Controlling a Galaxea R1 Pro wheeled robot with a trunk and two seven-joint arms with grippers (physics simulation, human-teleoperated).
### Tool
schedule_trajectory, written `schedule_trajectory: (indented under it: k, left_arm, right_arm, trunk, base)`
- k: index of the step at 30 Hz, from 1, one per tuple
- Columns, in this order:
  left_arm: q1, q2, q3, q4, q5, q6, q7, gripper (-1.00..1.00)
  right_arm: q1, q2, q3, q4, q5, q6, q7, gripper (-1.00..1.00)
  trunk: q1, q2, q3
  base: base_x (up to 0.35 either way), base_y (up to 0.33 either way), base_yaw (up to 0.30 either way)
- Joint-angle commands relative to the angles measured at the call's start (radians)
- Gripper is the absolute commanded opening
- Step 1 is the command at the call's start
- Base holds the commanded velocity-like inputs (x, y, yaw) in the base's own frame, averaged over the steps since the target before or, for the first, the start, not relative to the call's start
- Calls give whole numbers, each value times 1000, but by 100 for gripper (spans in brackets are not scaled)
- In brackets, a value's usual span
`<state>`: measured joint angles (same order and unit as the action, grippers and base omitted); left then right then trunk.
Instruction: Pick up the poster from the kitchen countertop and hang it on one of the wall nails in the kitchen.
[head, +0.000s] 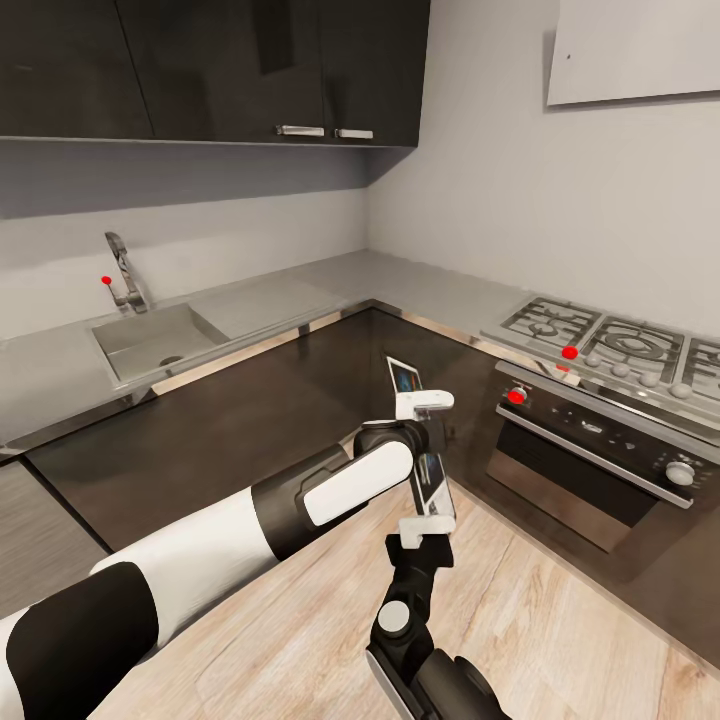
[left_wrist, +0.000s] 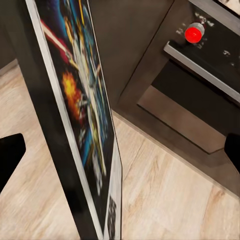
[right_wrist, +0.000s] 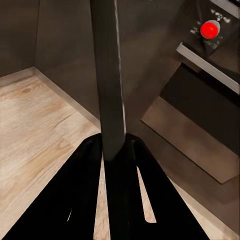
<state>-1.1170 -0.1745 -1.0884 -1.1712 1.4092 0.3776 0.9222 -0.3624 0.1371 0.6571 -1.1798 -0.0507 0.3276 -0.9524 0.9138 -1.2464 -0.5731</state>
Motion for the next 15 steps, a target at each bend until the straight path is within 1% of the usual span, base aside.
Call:
schedule_trajectory:
  k: [1,15]
  left_arm:
    - [-1,0,-1,-1,4,3,6,100]
    - [-1,0,-1,-1,4,3,6,100]
  right_arm:
    - [-1,0,2,-1,-6,4,-5,-100]
    - [-1,-1,2,0,-6,4,-5,-100]
  trunk:
    - [0,-1,-1]
    - [0,-1,-1]
  base:
    - [0,0,0]
    - [0,0,0]
